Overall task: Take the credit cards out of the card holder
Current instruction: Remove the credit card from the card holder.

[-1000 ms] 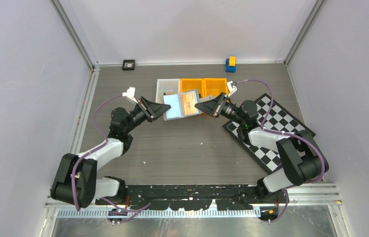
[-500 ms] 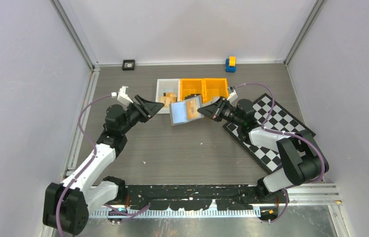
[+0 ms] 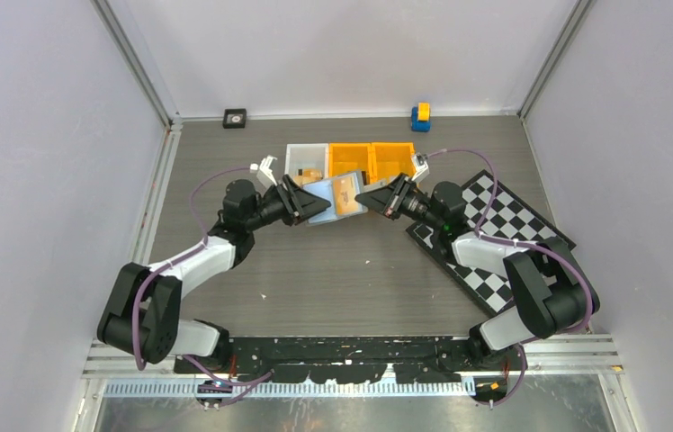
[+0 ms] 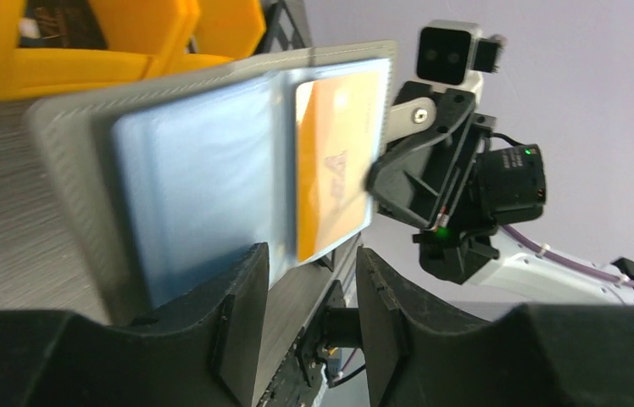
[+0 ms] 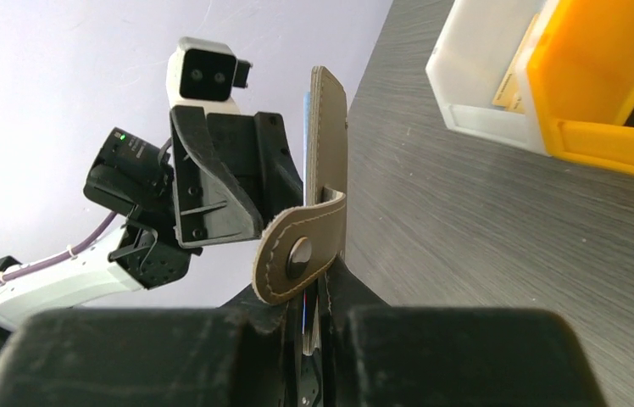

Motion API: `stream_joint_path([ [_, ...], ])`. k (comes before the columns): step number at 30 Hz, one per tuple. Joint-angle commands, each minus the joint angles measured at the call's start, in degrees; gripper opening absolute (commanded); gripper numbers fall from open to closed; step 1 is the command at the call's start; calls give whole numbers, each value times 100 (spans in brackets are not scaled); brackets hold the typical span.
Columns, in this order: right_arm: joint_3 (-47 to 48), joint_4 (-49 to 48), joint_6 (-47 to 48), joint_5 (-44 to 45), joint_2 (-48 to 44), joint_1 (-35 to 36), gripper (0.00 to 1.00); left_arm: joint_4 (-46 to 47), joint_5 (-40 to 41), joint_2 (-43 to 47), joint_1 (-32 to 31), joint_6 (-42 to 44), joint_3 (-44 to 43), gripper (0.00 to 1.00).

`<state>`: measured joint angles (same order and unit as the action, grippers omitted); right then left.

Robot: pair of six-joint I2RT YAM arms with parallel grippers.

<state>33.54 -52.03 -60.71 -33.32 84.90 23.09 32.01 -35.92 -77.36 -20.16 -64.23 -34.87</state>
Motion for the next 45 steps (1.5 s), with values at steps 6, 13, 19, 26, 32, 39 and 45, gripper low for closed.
stream_joint_path([
  [6, 144, -1212, -518, -330, 202, 165, 0, 640, -451, -196, -93, -165, -393, 43],
  [13, 130, -1395, -626, -377, 192, 221, 0, 603, -511, -424, -119, -227, -465, 44],
  [19, 148, -1405, -663, -383, 230, 226, 1, 1454, -726, -580, -119, -662, -373, 37],
  [26, 220, -1414, -701, -412, 459, 240, 0, 2197, -864, -686, -119, -929, -331, 27],
  [32, 264, -1270, -645, -385, 574, 239, 0, 2397, -768, -516, -94, -917, -209, 13],
  [39, 199, -1126, -532, -298, 363, 207, 0, 1452, -540, -347, -21, -474, -230, 0],
  [45, -89, -1026, -437, -17, 2, -5, 1, 504, -242, -106, 56, -38, -275, 0],
])
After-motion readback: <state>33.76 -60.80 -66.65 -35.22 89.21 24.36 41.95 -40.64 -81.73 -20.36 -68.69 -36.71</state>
